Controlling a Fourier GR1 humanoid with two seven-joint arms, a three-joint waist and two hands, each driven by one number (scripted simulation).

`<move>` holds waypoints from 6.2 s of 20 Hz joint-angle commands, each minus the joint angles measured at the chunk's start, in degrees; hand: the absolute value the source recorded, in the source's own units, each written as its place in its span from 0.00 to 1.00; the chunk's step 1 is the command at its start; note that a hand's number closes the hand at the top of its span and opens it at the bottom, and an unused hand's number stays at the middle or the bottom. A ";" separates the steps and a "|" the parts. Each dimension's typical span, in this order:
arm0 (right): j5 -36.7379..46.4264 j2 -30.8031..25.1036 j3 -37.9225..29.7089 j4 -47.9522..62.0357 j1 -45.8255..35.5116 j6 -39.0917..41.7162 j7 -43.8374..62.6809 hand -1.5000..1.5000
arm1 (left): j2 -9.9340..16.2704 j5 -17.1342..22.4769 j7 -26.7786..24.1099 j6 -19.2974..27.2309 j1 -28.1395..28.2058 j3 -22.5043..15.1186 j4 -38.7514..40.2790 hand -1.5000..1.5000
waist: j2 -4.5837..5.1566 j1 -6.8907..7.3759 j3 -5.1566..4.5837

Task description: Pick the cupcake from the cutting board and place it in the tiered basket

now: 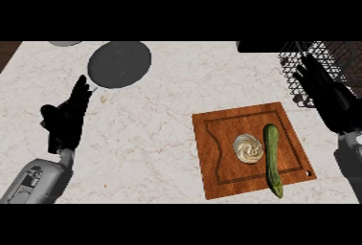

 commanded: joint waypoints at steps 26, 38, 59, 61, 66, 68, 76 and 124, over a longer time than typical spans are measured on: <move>1.08 -18.76 -23.80 -22.87 25.69 31.87 -10.90 0.00 | -5.04 -6.77 -2.49 3.26 4.42 -4.79 -9.03 0.50 | -0.25 -1.08 0.16; 11.89 -27.86 -17.40 -53.82 24.08 22.31 20.59 0.00 | -6.27 -8.86 -0.26 3.04 3.30 -6.31 -10.50 0.50 | 0.22 0.77 0.25; 17.14 -18.83 5.97 -59.23 6.21 25.70 54.93 0.00 | -12.30 -11.84 -1.50 -0.58 -1.84 -0.33 -3.21 0.50 | 0.52 0.88 0.37; 21.51 -17.28 6.54 -59.54 8.09 26.66 54.13 0.00 | -9.61 -11.71 -1.71 -3.26 4.30 -0.34 -9.34 0.50 | 0.42 1.19 0.41; 27.84 -17.11 8.45 -55.54 7.39 28.83 51.39 0.00 | -12.72 -14.97 1.33 -0.14 6.56 -3.35 -12.35 0.50 | 0.42 1.47 0.42; 29.71 -16.45 8.13 -53.25 7.95 30.14 48.98 0.00 | -11.46 -14.75 1.72 -1.59 5.38 -1.37 -12.42 0.50 | 0.44 1.40 0.44; 38.02 -14.72 8.57 -55.95 10.25 35.01 41.11 0.00 | -14.57 -16.10 -1.89 -2.28 6.45 -0.43 -9.74 0.50 | 0.43 1.07 0.44; 75.53 11.25 8.69 -23.83 11.29 33.09 14.45 0.00 | -20.45 -23.46 0.36 -10.49 7.17 6.39 -12.45 0.50 | 0.48 1.25 0.45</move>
